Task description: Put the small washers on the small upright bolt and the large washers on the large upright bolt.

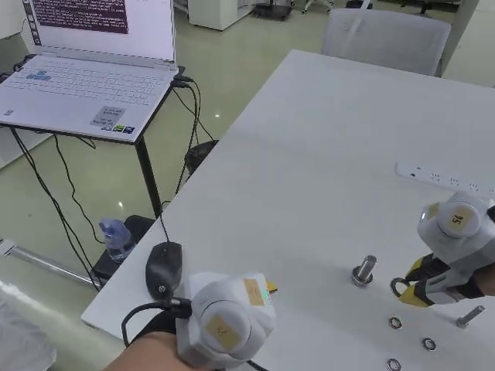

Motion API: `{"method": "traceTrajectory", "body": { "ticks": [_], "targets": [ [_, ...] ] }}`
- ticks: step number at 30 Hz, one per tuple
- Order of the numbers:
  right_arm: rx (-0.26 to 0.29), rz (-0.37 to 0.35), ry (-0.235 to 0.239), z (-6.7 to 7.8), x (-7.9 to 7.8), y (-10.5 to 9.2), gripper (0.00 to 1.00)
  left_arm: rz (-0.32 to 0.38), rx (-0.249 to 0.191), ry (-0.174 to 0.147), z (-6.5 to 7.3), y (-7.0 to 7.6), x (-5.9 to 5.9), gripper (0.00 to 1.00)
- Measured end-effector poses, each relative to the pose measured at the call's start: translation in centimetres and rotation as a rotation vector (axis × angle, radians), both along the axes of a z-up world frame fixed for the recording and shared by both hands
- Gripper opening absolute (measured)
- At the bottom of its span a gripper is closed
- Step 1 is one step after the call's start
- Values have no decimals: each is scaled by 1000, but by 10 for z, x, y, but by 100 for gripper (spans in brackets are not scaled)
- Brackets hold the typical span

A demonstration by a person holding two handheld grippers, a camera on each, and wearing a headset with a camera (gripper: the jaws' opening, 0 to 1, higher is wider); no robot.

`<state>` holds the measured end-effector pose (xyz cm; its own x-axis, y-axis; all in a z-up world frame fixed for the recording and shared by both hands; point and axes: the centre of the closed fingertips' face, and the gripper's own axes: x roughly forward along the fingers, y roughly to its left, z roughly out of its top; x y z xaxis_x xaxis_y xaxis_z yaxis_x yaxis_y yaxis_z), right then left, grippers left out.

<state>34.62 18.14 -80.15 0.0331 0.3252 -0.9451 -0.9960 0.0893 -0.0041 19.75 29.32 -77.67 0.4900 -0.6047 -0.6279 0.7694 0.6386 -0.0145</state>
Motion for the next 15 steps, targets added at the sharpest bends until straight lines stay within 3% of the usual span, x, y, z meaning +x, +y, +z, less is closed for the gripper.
{"method": "traceTrajectory", "body": {
  "ticks": [8,15],
  "targets": [
    [24,7,-22,15,11,19,22,8,-29,9,-2,-3,3,90],
    [22,20,-20,13,18,28,22,2,-30,15,-4,-7,5,92]
  ]
}}
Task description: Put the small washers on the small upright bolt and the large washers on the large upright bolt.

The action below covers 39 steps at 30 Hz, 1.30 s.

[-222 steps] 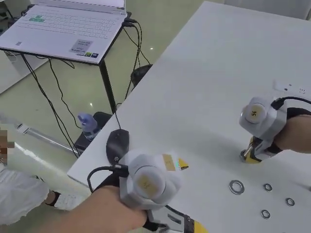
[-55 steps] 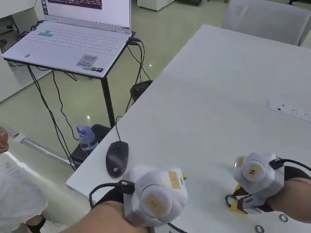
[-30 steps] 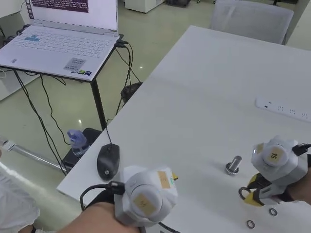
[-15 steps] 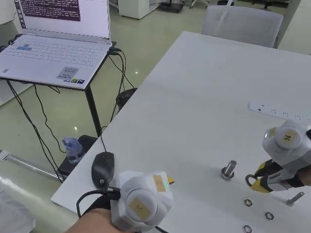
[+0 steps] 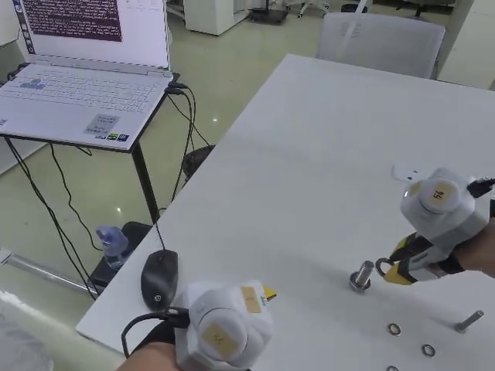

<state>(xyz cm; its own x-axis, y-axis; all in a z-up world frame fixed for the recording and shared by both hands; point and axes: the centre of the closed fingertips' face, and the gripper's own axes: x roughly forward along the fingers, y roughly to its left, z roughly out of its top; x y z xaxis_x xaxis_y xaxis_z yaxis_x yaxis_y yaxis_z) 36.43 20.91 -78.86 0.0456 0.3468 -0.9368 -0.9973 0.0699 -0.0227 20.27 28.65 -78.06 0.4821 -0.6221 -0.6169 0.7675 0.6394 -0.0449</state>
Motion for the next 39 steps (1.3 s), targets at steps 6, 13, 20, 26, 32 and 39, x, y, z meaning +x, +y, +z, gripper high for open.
{"method": "traceTrajectory", "body": {
  "ticks": [6,13,20,26,32,39],
  "targets": [
    [1,-2,7,-1,4,5,22,-6,-6,-2,0,-3,3,93],
    [-5,10,5,-4,9,12,22,-12,-1,0,0,-5,5,92],
    [-28,29,5,-9,11,16,22,-13,-5,0,-1,-7,7,91],
    [-49,37,7,-13,13,17,22,-12,-8,3,-1,-8,8,90],
    [-63,46,11,-17,12,18,22,-10,-10,5,-2,-8,8,90],
    [-80,56,8,-21,11,17,22,-6,-13,2,-1,-7,7,89]
  ]
}}
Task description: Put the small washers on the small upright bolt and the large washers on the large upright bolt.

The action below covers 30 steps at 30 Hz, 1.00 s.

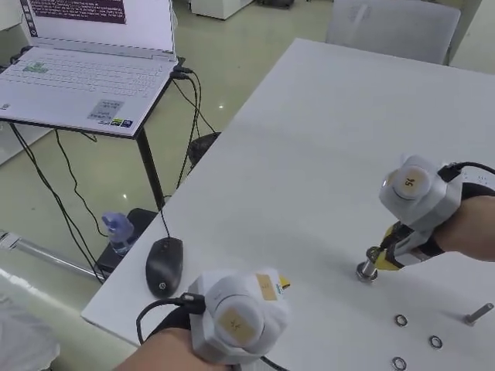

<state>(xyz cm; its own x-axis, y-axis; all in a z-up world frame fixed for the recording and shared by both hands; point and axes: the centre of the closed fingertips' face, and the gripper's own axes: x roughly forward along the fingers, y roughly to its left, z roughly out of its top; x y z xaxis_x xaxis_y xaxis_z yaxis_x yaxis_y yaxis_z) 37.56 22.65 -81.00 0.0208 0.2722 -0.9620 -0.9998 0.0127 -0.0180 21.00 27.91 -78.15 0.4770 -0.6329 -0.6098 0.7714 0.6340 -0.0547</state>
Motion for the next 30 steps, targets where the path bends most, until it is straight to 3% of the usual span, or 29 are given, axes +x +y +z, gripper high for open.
{"method": "traceTrajectory", "body": {
  "ticks": [30],
  "targets": [
    [-45,18,10,-23,-1,1,22,9,-7,15,-4,1,-2,87]
  ]
}}
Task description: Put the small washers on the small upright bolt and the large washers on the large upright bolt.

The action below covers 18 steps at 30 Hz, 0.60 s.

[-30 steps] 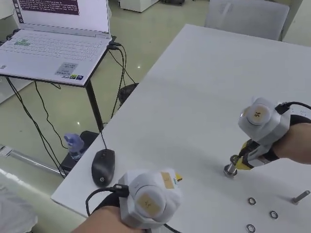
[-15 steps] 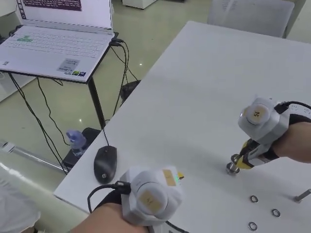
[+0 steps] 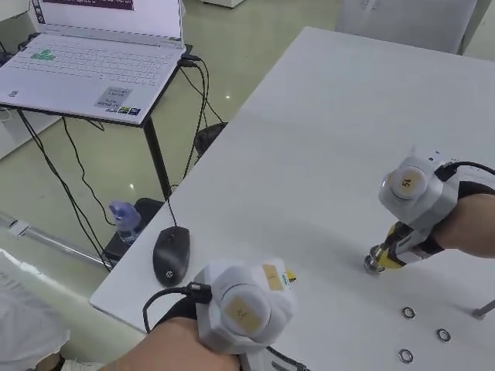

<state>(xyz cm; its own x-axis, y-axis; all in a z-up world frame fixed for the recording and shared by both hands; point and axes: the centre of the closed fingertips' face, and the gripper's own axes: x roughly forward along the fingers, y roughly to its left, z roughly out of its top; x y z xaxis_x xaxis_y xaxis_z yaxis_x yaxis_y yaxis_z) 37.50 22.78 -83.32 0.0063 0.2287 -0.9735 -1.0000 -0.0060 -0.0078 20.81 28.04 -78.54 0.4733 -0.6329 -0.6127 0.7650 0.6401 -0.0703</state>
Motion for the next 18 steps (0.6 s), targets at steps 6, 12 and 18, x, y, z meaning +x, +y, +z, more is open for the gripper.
{"method": "traceTrajectory", "body": {
  "ticks": [6,12,18],
  "targets": [
    [-2,-3,1,-6,1,1,22,-1,0,3,-1,0,0,86],
    [-7,-1,0,-10,0,1,22,-3,3,5,-2,0,-1,86],
    [-12,-2,5,-15,0,1,22,-4,5,7,-3,-1,-2,86]
  ]
}}
